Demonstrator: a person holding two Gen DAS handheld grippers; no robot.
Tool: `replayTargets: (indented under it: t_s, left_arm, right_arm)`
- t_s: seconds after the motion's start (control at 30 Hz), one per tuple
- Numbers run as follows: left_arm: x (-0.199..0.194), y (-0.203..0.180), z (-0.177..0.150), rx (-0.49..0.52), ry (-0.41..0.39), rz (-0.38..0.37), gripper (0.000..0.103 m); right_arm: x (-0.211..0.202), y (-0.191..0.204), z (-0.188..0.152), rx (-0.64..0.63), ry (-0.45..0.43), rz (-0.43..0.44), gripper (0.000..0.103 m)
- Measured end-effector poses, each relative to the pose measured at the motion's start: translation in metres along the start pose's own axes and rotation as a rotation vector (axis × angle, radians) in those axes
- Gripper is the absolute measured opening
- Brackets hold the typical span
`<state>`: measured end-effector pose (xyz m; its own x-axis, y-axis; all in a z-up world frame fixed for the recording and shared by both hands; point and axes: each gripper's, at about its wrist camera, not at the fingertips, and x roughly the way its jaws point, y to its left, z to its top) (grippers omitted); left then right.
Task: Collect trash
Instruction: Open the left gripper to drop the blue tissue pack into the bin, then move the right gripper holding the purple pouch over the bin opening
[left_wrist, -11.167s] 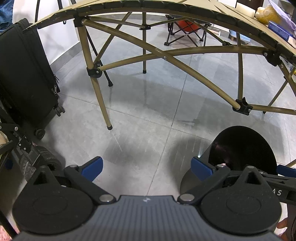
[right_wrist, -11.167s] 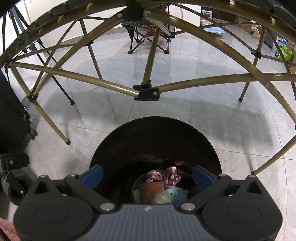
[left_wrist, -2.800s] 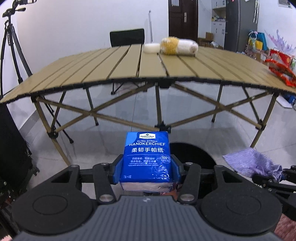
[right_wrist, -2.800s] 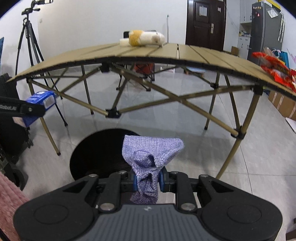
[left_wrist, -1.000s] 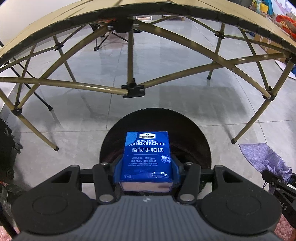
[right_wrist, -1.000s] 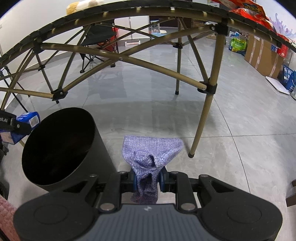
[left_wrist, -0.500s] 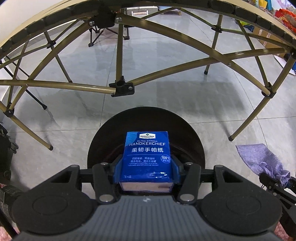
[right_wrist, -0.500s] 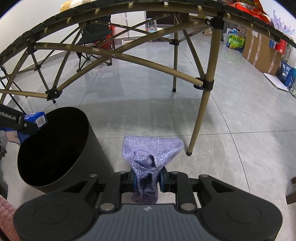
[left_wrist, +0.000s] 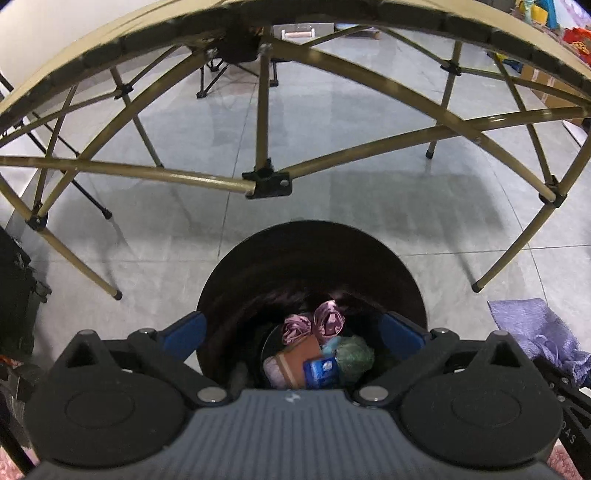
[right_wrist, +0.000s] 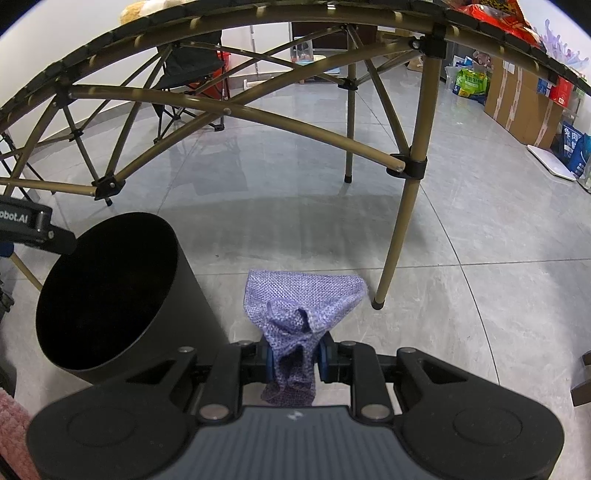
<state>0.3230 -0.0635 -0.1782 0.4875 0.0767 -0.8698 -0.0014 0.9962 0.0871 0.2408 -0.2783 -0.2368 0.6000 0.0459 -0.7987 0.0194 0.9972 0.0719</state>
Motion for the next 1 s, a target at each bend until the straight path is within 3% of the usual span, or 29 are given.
replayTargets:
  t_s: [1.0]
  left_arm:
    - [-0.016, 0.036, -0.008, -0.058, -0.025, 0.007, 0.103]
  right_arm:
    - [-0.014, 0.028, 0.004, -0.062, -0.023, 0.011, 0.020]
